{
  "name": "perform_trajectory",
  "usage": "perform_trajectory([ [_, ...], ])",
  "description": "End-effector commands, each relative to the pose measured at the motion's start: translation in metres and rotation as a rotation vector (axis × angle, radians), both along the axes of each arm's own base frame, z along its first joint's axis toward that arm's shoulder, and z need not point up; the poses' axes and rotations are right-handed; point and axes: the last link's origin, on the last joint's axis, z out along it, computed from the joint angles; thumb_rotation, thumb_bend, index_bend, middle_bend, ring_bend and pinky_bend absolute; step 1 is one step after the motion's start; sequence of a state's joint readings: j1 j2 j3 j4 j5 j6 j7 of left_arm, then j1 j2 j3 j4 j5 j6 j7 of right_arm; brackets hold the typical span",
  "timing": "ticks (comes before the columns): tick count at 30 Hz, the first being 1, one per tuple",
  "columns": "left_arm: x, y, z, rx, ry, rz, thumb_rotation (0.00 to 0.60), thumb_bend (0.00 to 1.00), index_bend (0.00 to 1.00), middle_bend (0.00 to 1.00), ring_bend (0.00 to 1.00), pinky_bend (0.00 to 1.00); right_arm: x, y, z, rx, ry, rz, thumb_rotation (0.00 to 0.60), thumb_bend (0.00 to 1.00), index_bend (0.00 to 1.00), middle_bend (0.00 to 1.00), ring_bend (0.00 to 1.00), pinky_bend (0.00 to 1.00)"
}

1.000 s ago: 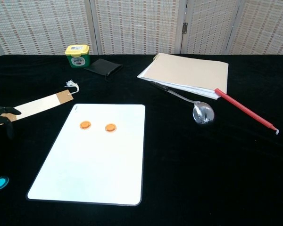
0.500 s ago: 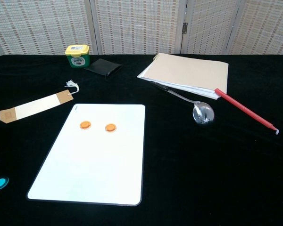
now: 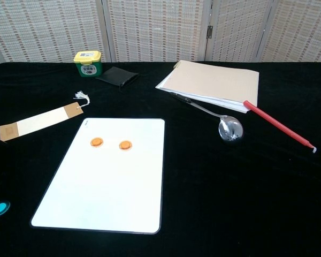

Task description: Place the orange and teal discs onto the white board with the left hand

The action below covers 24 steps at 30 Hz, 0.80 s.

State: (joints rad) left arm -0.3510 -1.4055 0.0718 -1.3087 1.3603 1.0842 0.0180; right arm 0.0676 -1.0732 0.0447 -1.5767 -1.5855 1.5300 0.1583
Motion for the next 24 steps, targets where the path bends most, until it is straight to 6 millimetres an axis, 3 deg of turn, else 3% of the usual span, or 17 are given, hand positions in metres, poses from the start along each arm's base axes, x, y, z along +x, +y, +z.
perform_trajectory([
  [1,-0.001,0.000,-0.001,-0.002,0.006,0.000,0.600,0.35,0.49,0.10,0.00,0.00,0.000,0.000,0.000,-0.002,-0.002,-0.002,0.600,0.44,0.03,0.02,0.00,0.00],
  [9,-0.001,0.001,-0.001,0.003,0.002,0.000,0.600,0.36,0.53,0.10,0.00,0.00,0.000,0.000,0.000,-0.002,0.000,0.000,0.600,0.44,0.03,0.02,0.00,0.00],
  [14,0.008,0.008,0.001,0.010,-0.004,-0.036,0.600,0.37,0.54,0.10,0.00,0.00,0.001,-0.001,0.000,-0.001,0.001,0.003,0.600,0.44,0.03,0.02,0.00,0.00],
  [24,0.071,0.039,-0.007,-0.037,-0.058,-0.200,0.600,0.37,0.53,0.10,0.00,0.00,-0.005,0.001,0.003,-0.011,0.000,-0.014,0.600,0.44,0.03,0.02,0.00,0.00],
])
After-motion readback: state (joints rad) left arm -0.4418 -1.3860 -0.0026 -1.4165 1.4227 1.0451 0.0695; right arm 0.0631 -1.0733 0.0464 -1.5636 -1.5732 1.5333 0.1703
